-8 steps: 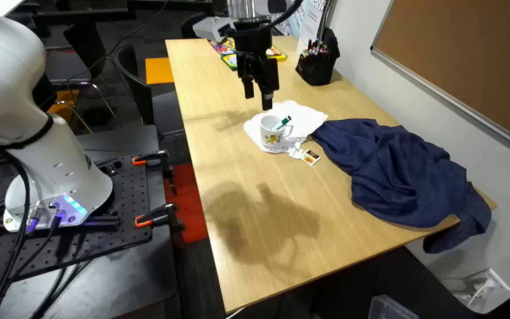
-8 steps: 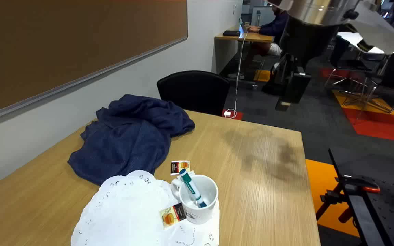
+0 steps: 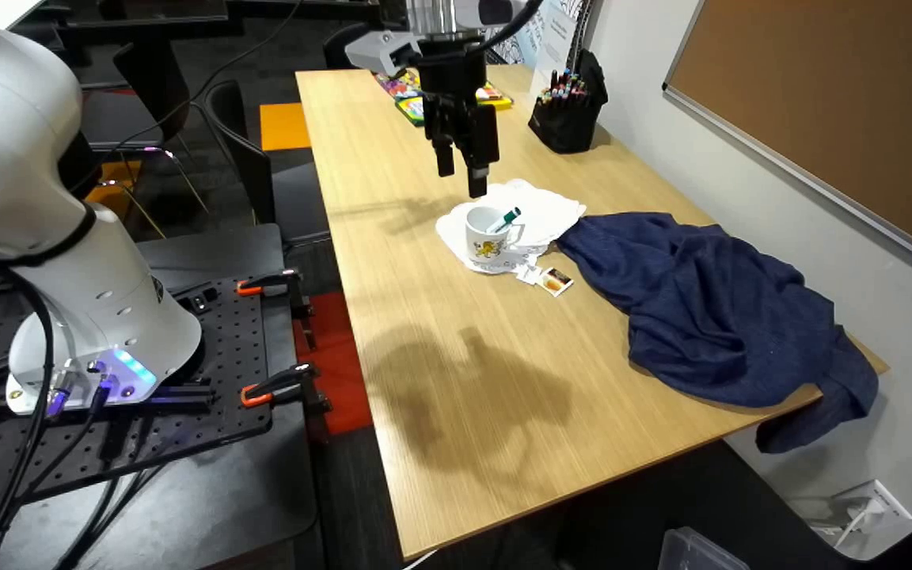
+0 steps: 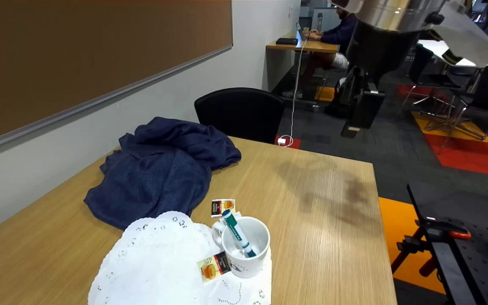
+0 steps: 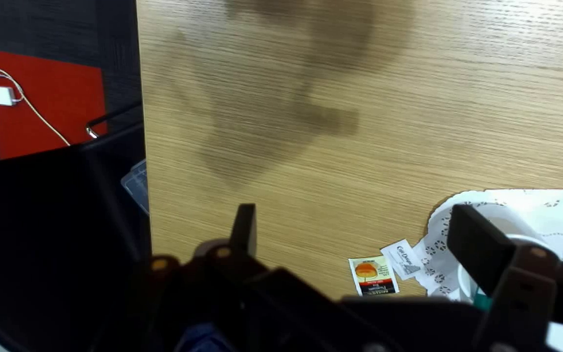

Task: Put the green marker on the table

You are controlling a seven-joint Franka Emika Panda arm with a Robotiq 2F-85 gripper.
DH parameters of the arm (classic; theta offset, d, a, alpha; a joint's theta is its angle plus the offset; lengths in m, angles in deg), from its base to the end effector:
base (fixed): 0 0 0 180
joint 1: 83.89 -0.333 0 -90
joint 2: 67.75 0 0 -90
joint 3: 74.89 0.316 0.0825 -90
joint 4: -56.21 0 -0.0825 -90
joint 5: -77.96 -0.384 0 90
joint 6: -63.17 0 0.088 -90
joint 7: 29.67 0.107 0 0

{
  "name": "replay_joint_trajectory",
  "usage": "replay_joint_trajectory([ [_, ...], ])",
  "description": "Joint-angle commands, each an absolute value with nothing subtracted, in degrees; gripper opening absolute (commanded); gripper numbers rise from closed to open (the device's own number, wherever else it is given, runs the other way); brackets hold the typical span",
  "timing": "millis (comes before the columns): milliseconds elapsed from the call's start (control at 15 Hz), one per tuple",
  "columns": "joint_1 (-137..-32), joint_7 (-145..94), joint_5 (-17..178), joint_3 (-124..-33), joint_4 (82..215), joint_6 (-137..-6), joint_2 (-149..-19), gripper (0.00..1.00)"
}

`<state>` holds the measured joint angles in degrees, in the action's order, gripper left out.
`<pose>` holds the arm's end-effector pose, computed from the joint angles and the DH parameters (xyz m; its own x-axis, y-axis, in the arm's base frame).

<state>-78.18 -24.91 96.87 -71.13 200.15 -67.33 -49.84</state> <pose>0.4367 -0.0227 0.4010 0.9931 0.0958 0.0679 0.0735 -0.9583 0.2763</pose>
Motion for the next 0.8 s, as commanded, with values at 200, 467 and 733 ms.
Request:
replay_joint_trajectory([
  [200, -82.3, -23.7, 94.4, -70.7, 200.0, -72.9, -53.1, 1.00],
  [467, -85.4, -24.9, 88.1, -71.0, 199.9, -81.9, -57.2, 1.00],
  [733, -86.6, -20.9, 84.9, -69.7, 199.3, -86.8, -60.8, 1.00],
])
